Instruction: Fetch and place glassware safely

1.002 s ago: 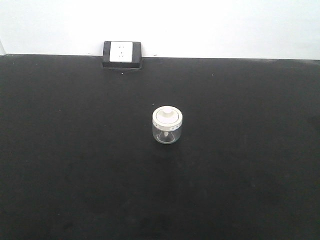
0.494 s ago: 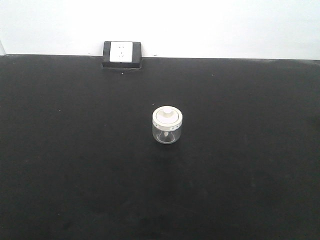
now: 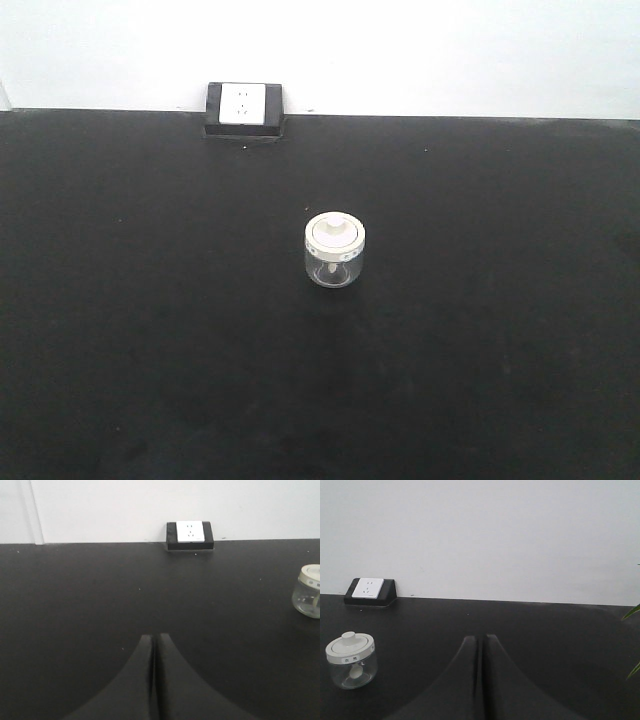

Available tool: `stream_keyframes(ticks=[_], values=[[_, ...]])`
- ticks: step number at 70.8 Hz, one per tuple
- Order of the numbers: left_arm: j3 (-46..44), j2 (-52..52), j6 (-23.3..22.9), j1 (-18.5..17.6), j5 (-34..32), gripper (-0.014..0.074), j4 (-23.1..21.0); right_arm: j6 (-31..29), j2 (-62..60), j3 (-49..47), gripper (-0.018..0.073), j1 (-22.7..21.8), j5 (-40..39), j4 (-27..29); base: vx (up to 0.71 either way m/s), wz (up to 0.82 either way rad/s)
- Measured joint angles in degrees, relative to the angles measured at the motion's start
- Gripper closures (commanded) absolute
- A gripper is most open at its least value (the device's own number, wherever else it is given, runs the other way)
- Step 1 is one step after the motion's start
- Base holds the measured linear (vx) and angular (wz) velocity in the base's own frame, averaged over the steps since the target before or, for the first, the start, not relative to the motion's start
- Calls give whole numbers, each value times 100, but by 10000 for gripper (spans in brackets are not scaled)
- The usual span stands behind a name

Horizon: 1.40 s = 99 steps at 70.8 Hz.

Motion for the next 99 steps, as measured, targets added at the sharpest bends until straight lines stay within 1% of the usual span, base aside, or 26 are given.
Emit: stream_keyframes(ticks=[10, 16, 22, 30, 99], values=[[501, -147, 2, 0, -70, 603, -125, 0, 0, 0, 563, 0, 0, 0, 0, 0], [770, -155, 2, 0, -273, 603, -145, 0, 0, 0, 563, 0, 6, 0, 0, 0], [836, -159, 2, 0, -634, 603, -150, 0, 0, 0, 563, 0, 6, 0, 0, 0], [836, -159, 2, 0, -809, 603, -150, 0, 0, 0, 563, 0, 6, 0, 0, 0], [836, -159, 2, 0, -856, 603, -150, 0, 0, 0, 563, 0, 6, 0, 0, 0]])
